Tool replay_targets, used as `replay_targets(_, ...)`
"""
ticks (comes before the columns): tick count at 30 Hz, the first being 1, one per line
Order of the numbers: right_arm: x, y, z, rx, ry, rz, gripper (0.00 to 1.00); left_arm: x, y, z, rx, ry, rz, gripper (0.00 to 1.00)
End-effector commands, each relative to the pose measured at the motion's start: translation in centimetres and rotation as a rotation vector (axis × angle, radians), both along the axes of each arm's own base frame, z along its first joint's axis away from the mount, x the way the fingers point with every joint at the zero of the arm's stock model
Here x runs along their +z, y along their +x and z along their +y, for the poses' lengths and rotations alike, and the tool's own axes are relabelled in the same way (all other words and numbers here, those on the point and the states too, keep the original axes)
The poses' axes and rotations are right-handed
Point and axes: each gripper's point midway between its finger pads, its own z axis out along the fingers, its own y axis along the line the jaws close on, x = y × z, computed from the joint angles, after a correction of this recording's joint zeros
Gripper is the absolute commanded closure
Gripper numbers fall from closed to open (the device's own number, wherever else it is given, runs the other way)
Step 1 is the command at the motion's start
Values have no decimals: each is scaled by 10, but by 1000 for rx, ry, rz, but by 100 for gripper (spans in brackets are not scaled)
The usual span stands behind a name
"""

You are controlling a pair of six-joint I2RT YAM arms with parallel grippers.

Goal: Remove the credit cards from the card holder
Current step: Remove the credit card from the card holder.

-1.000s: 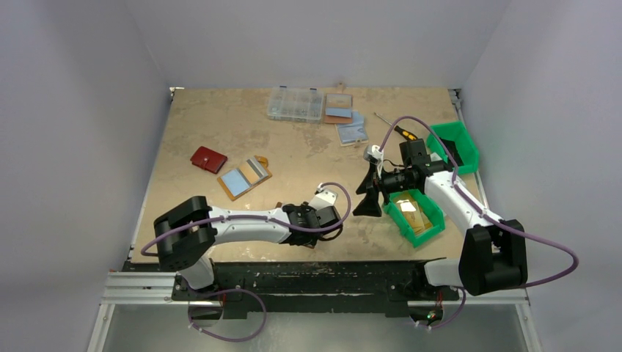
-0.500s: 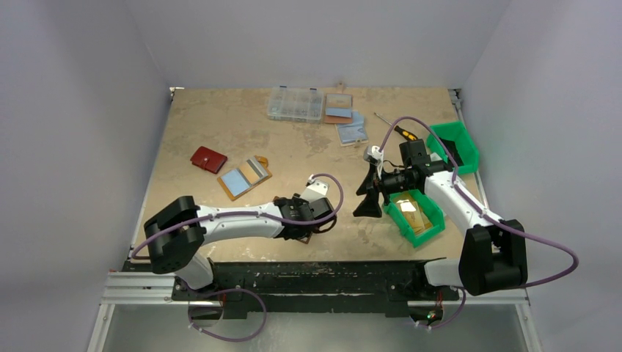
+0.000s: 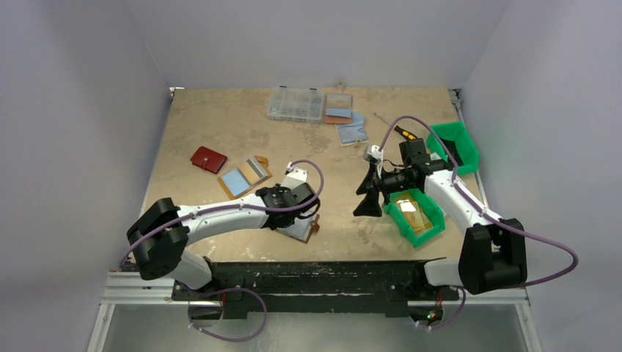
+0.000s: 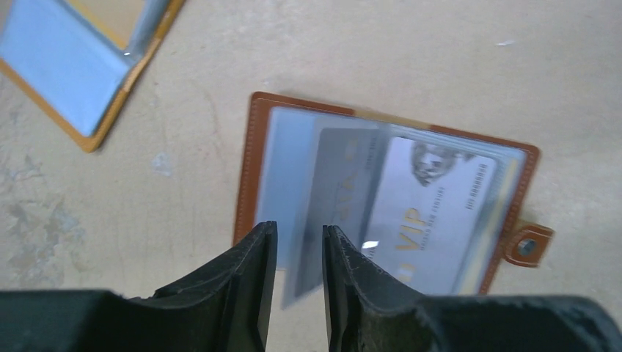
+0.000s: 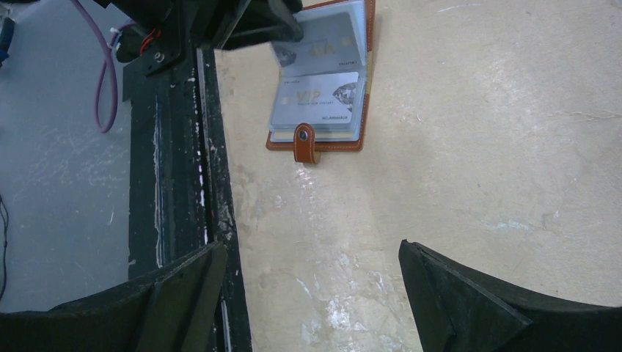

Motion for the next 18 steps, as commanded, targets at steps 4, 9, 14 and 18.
replay_targets(4, 12, 6, 3, 19, 13, -47, 1, 22, 17, 31, 72, -33, -40, 65)
replay_targets(9, 11, 6, 3, 19, 12, -47, 1, 23, 21, 24, 58, -134, -27, 63)
replay_targets(14, 11, 5, 3, 22, 12, -46, 1, 16, 27, 28, 67, -229, 3, 49)
replay_targets(18, 11, 5, 3, 23, 11, -47, 1, 10, 38, 47, 148, -329, 23, 30)
